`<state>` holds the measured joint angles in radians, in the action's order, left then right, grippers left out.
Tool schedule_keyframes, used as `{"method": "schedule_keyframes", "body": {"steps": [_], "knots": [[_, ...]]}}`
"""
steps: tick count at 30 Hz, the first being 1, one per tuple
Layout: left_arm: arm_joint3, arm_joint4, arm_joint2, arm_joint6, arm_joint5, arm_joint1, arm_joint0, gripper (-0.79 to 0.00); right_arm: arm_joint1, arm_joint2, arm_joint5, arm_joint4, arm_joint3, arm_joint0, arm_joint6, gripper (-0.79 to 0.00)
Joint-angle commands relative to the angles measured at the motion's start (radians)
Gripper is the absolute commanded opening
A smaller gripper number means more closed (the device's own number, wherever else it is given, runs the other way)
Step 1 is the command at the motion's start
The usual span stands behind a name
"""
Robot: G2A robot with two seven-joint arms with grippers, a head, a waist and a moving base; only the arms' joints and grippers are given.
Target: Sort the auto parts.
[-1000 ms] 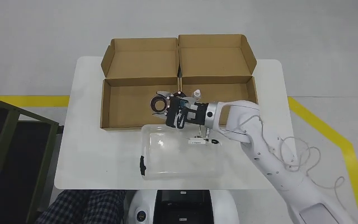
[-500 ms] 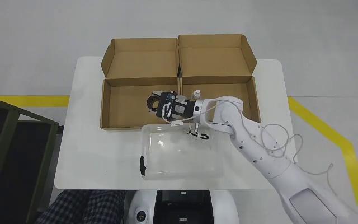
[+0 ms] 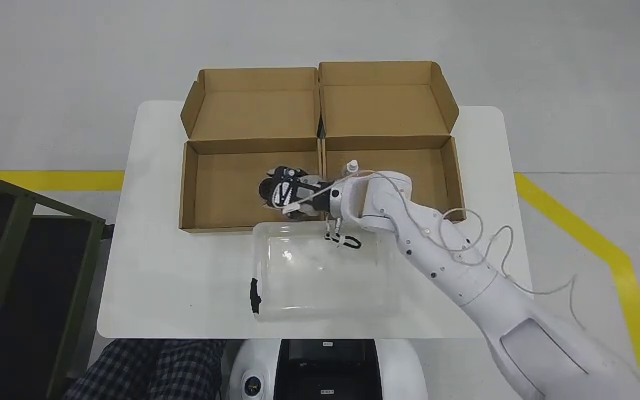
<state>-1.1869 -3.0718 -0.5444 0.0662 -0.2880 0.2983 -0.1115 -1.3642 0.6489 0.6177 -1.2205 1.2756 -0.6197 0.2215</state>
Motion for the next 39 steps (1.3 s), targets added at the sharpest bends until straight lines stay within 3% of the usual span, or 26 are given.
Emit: {"method": "schedule_keyframes", "body": {"steps": [1, 26, 29, 30, 31, 32, 39], "knots": [[0.0, 0.0, 0.0, 0.0, 0.0, 0.0, 0.0, 0.0, -0.007, -0.008, -0.001, -0.001, -0.021, 0.006, -0.004, -0.785], [0.0, 0.0, 0.0, 0.0, 0.0, 0.0, 0.0, 0.0, -0.066, -0.035, 0.004, -0.032, -0.166, 0.042, -0.011, -0.785], [0.0, 0.0, 0.0, 0.0, 0.0, 0.0, 0.0, 0.0, -0.07, -0.034, 0.005, -0.039, -0.175, 0.043, -0.009, -0.742], [0.0, 0.0, 0.0, 0.0, 0.0, 0.0, 0.0, 0.0, -0.071, -0.034, 0.006, -0.041, -0.178, 0.043, -0.008, -0.671], [0.0, 0.0, 0.0, 0.0, 0.0, 0.0, 0.0, 0.0, -0.072, -0.033, 0.007, -0.041, -0.179, 0.043, -0.008, -0.671], [0.0, 0.0, 0.0, 0.0, 0.0, 0.0, 0.0, 0.0, -0.073, -0.033, 0.008, -0.043, -0.181, 0.044, -0.007, -0.594], [0.0, 0.0, 0.0, 0.0, 0.0, 0.0, 0.0, 0.0, -0.081, -0.025, 0.013, -0.049, -0.189, 0.044, 0.005, -0.576]]}}
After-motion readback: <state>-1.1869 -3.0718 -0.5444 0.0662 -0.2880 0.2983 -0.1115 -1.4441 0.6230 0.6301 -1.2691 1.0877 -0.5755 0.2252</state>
